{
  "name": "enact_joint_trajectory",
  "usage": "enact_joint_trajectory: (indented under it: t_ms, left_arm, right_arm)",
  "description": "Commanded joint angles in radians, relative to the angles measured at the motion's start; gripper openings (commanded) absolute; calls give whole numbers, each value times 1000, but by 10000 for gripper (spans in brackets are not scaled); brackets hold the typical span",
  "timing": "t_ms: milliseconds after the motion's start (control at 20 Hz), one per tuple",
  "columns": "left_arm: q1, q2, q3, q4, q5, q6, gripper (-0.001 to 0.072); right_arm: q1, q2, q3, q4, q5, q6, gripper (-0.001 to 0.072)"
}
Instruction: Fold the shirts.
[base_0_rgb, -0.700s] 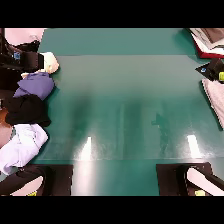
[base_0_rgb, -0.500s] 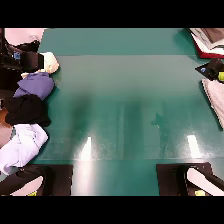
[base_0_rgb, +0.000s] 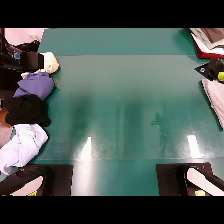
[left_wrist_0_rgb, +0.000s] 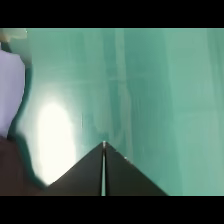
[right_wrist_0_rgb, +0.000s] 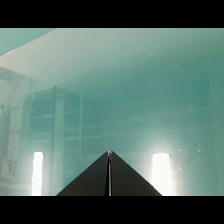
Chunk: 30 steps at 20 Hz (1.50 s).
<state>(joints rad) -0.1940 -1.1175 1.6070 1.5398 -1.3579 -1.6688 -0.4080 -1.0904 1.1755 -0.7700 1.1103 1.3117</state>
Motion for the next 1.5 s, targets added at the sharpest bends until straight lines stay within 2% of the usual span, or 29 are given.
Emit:
enact_joint_trajectory:
  t_ms: [0,50,100,150,300,400,600,1000,1200,1250,1300,1400,1450]
  left_arm:
    - [0,0,0,3,113,2,28]
    - [0,-2,0,22,170,12,60]
    - [0,-7,0,61,229,31,368]
    - [0,-17,0,117,277,14,553]
    - [0,-111,0,363,348,-64,554]
    - [19,-217,0,441,386,-64,554]
    - [124,-439,0,428,460,-160,554]
    - [195,-670,1,420,797,-165,552]
    - [195,-732,1,420,872,-168,552]
    - [195,-744,1,420,890,-169,541]
    - [195,-750,1,420,910,-169,487]
    - [195,-755,1,420,978,-192,472]
    - [195,-754,1,421,1008,-198,332]
  right_arm:
    - [1,1,0,0,2,0,14]
    - [1,1,0,0,2,0,14]
    - [1,1,0,0,3,0,14]
    - [1,1,0,0,9,0,14]
    - [1,1,0,0,40,0,15]
    - [1,1,0,1,59,0,14]
    - [1,1,0,1,111,0,14]
    - [1,1,-1,0,184,0,14]
    - [1,1,-1,0,211,0,15]
    - [1,1,-1,0,216,0,14]
    - [1,1,-1,0,220,0,15]
    - [1,1,-1,0,233,0,14]
    - [1,1,-1,0,236,0,15]
